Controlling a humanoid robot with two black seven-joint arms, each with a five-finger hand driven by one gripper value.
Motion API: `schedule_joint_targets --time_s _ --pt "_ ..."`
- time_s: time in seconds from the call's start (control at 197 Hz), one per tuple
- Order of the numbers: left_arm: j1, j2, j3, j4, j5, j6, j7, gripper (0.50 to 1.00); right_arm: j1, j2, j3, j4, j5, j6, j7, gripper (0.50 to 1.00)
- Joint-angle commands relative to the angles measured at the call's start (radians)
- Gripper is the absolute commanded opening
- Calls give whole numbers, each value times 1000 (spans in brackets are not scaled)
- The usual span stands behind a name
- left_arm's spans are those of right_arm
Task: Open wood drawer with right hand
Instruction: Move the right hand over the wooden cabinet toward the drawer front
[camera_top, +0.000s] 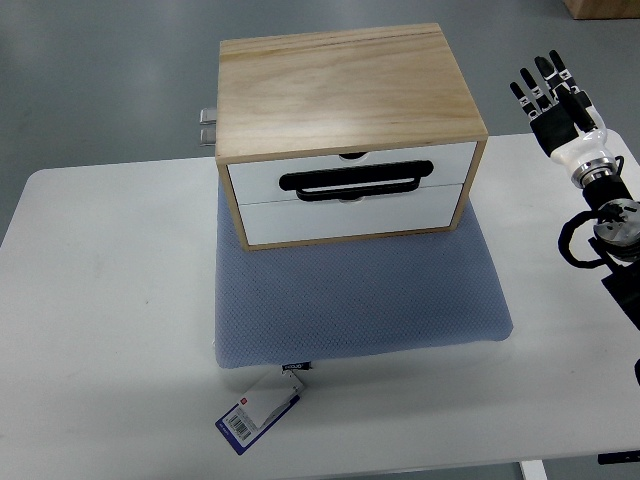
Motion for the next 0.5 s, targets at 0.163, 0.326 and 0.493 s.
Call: schedule_joint_targets --time_s 0.163,0.326,0.493 --pt "0 0 -2 0 -2 0 -3 1000 3 0 0 0 0 -3 0 944" --pt "0 0 0 -2 -2 0 -3 1000 33 -35 -8 9 -15 -9 -6 944" --pt "0 0 0 -9 0 0 -3 1000 206 -206 -143 49 -268 -50 -49 944"
